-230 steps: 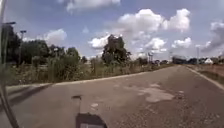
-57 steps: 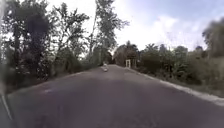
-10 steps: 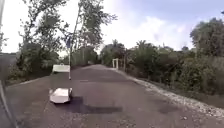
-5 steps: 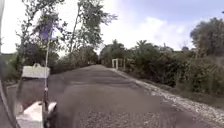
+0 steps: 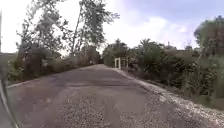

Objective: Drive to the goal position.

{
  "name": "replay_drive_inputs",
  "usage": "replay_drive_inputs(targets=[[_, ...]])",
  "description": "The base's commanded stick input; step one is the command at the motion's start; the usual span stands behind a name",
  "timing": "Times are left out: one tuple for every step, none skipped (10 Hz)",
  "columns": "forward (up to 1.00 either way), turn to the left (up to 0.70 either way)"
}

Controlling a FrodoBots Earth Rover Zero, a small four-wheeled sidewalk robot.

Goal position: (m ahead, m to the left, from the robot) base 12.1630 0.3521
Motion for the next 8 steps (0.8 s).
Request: replay_drive_inputs(targets=[[0.70, 0.13], [0.70, 0.34], [0.70, 0.35], [0.70, 0.35], [0.70, 0.35], [0.70, 0.34], [0.70, 0.26], [0.70, 0.17]])
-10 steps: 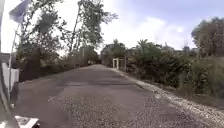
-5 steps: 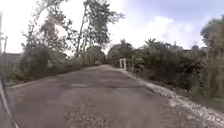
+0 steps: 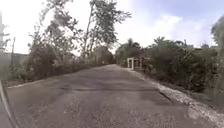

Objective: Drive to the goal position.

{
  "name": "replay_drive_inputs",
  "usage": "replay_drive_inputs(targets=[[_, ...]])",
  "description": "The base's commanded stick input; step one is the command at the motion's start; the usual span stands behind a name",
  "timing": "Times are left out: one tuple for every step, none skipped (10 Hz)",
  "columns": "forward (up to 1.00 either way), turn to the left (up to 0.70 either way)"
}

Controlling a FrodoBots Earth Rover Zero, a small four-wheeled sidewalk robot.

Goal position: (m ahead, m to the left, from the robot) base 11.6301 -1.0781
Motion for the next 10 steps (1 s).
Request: replay_drive_inputs(targets=[[0.70, 0.09], [0.70, 0.02], [0.70, 0.00], [0.70, 0.00], [0.70, 0.00], [0.70, 0.00], [0.70, 0.00], [0.70, 0.00], [0.70, 0.00], [0.70, 0.00]])
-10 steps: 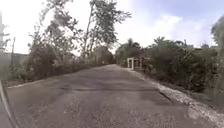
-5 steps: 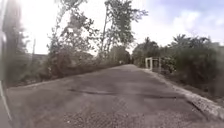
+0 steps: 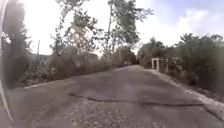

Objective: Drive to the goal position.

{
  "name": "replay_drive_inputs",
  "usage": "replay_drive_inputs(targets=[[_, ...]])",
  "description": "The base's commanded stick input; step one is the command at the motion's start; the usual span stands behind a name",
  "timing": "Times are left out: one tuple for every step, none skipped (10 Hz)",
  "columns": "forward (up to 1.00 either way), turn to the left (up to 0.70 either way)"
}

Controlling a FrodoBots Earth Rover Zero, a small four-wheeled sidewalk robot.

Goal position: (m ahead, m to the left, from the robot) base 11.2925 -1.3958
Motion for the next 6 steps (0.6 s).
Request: replay_drive_inputs(targets=[[0.70, 0.00], [0.70, 0.00], [0.70, 0.00], [0.70, 0.00], [0.70, 0.00], [0.70, 0.00]])
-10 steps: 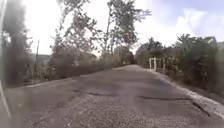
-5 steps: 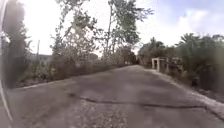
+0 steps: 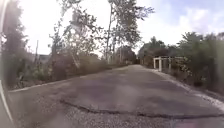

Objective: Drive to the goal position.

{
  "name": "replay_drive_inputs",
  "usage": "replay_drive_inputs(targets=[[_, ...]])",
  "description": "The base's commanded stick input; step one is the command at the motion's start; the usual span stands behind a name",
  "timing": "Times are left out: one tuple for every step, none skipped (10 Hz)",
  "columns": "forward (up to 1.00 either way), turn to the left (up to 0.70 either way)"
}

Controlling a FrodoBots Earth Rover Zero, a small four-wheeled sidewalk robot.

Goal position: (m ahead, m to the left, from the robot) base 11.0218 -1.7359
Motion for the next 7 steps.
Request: replay_drive_inputs(targets=[[0.70, 0.00], [0.70, 0.00], [0.70, 0.00], [0.70, 0.00], [0.70, 0.00], [0.70, 0.00], [0.70, 0.00]])
